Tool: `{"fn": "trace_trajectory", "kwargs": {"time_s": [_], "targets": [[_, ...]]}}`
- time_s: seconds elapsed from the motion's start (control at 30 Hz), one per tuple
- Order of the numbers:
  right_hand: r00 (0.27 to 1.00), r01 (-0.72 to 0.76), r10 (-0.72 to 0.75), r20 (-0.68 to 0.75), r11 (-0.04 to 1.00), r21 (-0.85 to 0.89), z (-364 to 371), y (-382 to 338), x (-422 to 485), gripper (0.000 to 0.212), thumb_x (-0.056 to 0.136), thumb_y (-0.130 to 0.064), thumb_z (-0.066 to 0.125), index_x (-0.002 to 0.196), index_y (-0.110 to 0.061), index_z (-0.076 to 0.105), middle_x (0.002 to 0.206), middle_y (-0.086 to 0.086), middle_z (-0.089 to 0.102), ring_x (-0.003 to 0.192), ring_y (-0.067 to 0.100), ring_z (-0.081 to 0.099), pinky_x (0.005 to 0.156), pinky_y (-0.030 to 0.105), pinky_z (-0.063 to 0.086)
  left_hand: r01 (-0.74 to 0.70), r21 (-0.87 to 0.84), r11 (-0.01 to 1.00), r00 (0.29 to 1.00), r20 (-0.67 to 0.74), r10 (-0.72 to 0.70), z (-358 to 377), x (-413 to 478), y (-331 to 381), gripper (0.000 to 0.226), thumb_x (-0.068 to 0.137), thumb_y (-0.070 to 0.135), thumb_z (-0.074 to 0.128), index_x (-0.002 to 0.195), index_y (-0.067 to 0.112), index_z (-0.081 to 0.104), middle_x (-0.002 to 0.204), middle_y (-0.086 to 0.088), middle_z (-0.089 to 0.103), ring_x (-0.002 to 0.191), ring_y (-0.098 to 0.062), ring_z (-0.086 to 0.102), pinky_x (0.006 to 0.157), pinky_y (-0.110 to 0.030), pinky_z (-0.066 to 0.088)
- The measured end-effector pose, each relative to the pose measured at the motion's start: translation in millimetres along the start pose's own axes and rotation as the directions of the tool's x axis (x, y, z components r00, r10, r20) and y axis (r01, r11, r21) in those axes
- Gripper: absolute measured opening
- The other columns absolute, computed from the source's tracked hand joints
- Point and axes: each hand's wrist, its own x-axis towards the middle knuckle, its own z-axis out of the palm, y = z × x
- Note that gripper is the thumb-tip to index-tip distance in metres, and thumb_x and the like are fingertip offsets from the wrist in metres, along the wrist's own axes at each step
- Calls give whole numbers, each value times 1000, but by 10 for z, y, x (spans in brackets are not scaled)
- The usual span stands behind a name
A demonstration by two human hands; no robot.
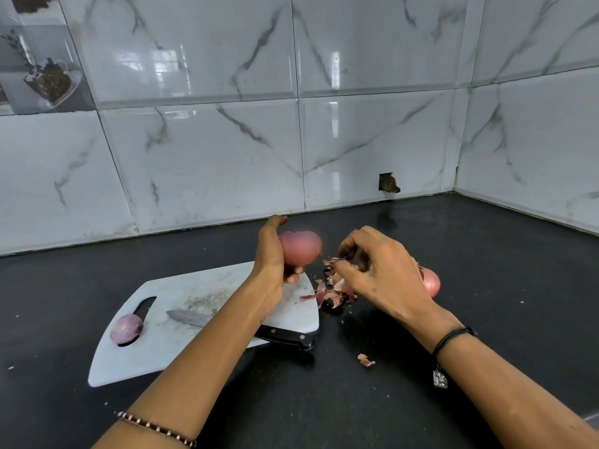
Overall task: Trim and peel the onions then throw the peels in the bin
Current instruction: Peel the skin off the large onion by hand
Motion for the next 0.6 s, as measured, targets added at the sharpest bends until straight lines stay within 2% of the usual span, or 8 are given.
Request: {"fn": "trace_trajectory", "kwargs": {"time_s": [0.17,0.27,0.33,0.4,0.47,0.53,0.6], "targets": [[998,-65,64,18,997,40,1,46,15,8,91,-31,66,97,-29,71,85,-17,66,79,2,61,73,33,55,49,-17,999,996,73,-48,-4,10,-7,63,94,51,48,117,-6,59,85,-24,71,35,-16,41,31,-15,27],[999,-41,40,-8,999,-7,13,63,26,12,96,-32,66,100,-26,75,90,-13,69,83,5,60,81,38,55,59,-2,998,995,81,-59,10,24,-14,69,91,53,53,124,-7,59,92,-26,69,35,-16,42,31,-15,29],[999,-8,7,-32,999,-31,10,71,39,13,94,-25,70,105,-26,75,98,-11,70,90,8,61,88,40,53,54,10,999,994,93,-54,24,25,-24,71,89,53,56,126,-7,59,94,-26,69,36,-16,43,30,-16,30],[998,2,-2,-56,1000,-9,-4,63,41,16,91,-19,72,106,-25,75,100,-12,70,91,8,62,89,40,53,44,16,999,994,103,-46,40,-5,-28,67,88,52,58,125,-5,60,92,-25,69,36,-16,44,30,-16,30],[997,30,-30,-78,1000,-3,-17,40,38,18,89,-15,73,104,-24,75,99,-13,70,91,7,60,88,35,51,17,23,1000,995,102,-20,64,-56,-19,53,89,49,59,116,3,62,86,-24,68,37,-16,44,31,-17,29],[992,85,-81,-99,995,43,-30,6,28,19,89,-13,73,104,-23,73,102,-13,68,93,4,59,83,21,48,-28,41,999,996,92,24,85,-105,-11,37,91,45,60,106,11,61,80,-20,66,38,-15,45,31,-16,28],[989,119,-103,-103,979,166,-57,-66,13,16,91,-22,74,106,-20,70,103,-13,65,91,5,62,74,12,45,-78,54,995,992,102,73,100,-126,-13,35,94,42,58,112,12,64,77,-15,65,39,-14,49,32,-16,30]]}}
